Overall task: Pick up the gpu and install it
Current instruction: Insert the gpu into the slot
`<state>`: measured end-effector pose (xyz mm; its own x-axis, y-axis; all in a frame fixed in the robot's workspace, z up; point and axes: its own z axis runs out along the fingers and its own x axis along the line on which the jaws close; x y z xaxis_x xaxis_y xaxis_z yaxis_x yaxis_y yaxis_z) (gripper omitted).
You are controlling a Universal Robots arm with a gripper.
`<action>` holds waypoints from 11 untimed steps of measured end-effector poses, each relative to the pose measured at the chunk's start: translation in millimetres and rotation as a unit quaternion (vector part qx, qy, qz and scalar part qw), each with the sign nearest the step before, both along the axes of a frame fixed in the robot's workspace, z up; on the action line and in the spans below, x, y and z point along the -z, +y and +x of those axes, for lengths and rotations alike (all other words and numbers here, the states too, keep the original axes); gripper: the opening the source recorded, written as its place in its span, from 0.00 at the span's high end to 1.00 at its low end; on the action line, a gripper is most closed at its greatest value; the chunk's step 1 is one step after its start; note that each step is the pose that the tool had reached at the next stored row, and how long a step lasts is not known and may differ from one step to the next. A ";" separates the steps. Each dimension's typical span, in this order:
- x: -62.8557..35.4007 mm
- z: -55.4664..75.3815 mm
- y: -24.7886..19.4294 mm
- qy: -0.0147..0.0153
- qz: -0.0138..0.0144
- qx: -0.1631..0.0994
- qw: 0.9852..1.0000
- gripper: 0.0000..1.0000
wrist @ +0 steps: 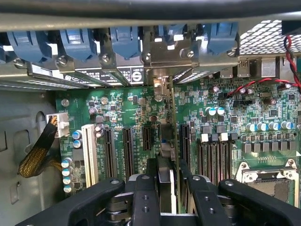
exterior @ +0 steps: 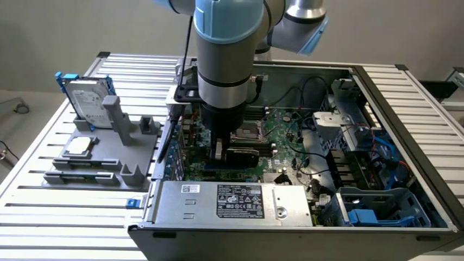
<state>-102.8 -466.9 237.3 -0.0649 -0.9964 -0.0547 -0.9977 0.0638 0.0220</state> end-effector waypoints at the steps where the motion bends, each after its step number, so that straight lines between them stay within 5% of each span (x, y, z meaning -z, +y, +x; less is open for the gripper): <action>1: 0.2 0.0 0.1 0.000 0.000 0.000 1.000 0.71; 11: 6.0 0.1 1.4 0.000 0.000 0.000 1.000 0.71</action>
